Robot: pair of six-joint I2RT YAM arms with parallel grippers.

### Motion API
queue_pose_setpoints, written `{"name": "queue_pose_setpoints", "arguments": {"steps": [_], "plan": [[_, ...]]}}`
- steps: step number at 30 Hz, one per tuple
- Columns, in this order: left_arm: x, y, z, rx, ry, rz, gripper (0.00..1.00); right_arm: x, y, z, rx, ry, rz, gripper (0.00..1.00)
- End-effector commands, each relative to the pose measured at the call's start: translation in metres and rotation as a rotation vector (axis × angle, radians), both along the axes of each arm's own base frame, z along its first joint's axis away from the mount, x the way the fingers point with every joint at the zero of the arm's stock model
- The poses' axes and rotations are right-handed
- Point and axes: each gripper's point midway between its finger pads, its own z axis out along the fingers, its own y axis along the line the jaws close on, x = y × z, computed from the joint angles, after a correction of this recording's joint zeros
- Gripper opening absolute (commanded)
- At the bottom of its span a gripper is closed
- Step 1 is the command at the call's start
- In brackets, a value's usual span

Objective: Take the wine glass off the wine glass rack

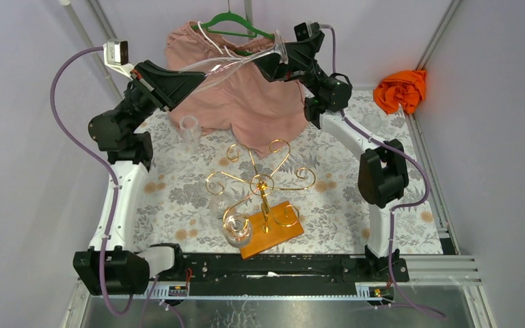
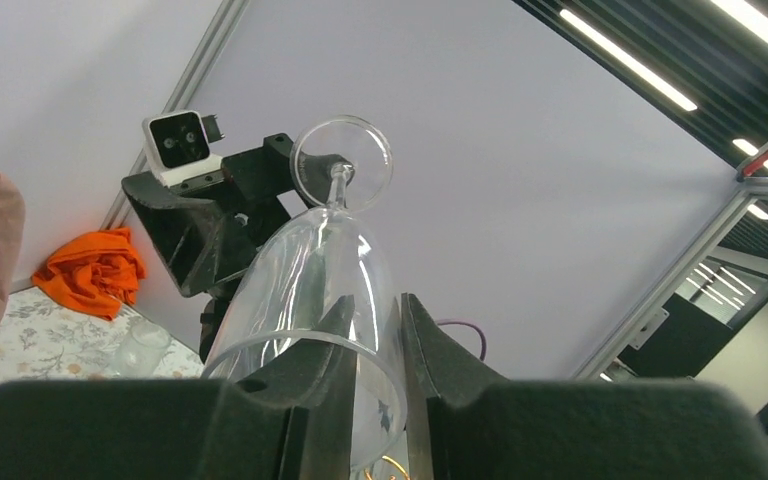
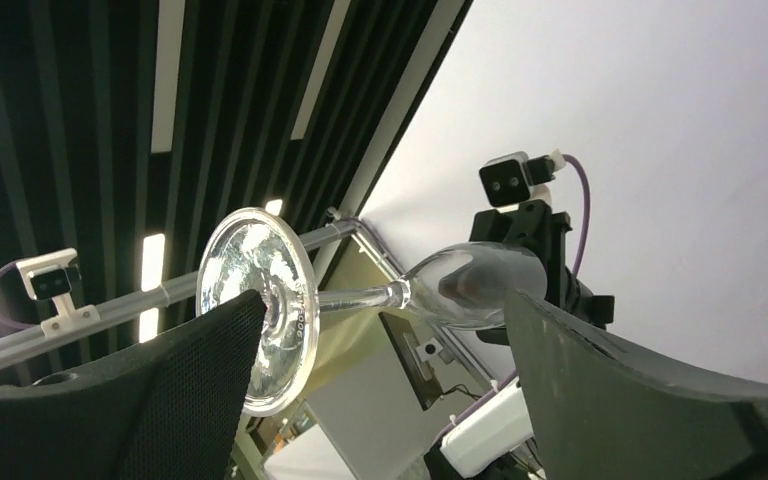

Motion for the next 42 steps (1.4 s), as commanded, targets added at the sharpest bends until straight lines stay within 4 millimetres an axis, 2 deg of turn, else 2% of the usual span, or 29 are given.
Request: {"name": "queue_pose_setpoints", "arguments": {"steps": [1, 5, 8, 10, 15, 20, 21, 22, 24, 27, 34, 36, 42], "plan": [[0.006, 0.004, 0.002, -0.001, 0.025, 0.064, 0.00, -0.058, 0.006, -0.004, -0.016, -0.103, 0.180, 0.99], [0.002, 0.011, 0.014, 0.008, 0.010, 0.121, 0.00, -0.048, 0.004, -0.013, -0.014, -0.056, 0.156, 1.00], [0.010, 0.023, 0.018, 0.032, 0.041, 0.220, 0.00, -0.036, -0.005, -0.023, -0.028, -0.019, 0.112, 1.00], [0.019, 0.031, 0.018, 0.062, 0.063, 0.298, 0.00, -0.026, -0.017, -0.031, -0.037, 0.009, 0.059, 1.00], [0.040, 0.052, 0.009, 0.138, 0.159, 0.478, 0.00, -0.016, -0.045, -0.042, -0.070, 0.032, -0.035, 1.00], [0.056, 0.089, -0.003, 0.267, 0.274, 0.741, 0.00, -0.015, -0.064, -0.054, -0.124, 0.049, -0.074, 1.00], [0.054, 0.099, 0.003, 0.296, 0.286, 0.808, 0.00, -0.015, -0.066, -0.056, -0.135, 0.052, -0.075, 1.00], [0.058, 0.113, 0.001, 0.320, 0.329, 0.888, 0.00, -0.016, -0.069, -0.059, -0.145, 0.056, -0.080, 1.00], [0.050, 0.128, 0.001, 0.386, 0.379, 0.974, 0.00, -0.015, -0.073, -0.064, -0.172, 0.069, -0.089, 1.00], [0.051, 0.155, -0.014, 0.500, 0.505, 1.099, 0.00, -0.015, -0.078, -0.070, -0.219, 0.076, -0.112, 1.00], [0.046, 0.205, -0.074, 0.699, 0.765, 1.300, 0.00, -0.015, -0.078, -0.085, -0.332, 0.101, -0.127, 1.00], [0.051, 0.215, -0.091, 0.724, 0.825, 1.306, 0.00, -0.016, -0.077, -0.088, -0.362, 0.104, -0.126, 1.00], [0.085, 0.222, -0.156, 0.768, 0.992, 1.152, 0.00, -0.021, -0.081, -0.091, -0.461, 0.073, -0.183, 1.00]]}}
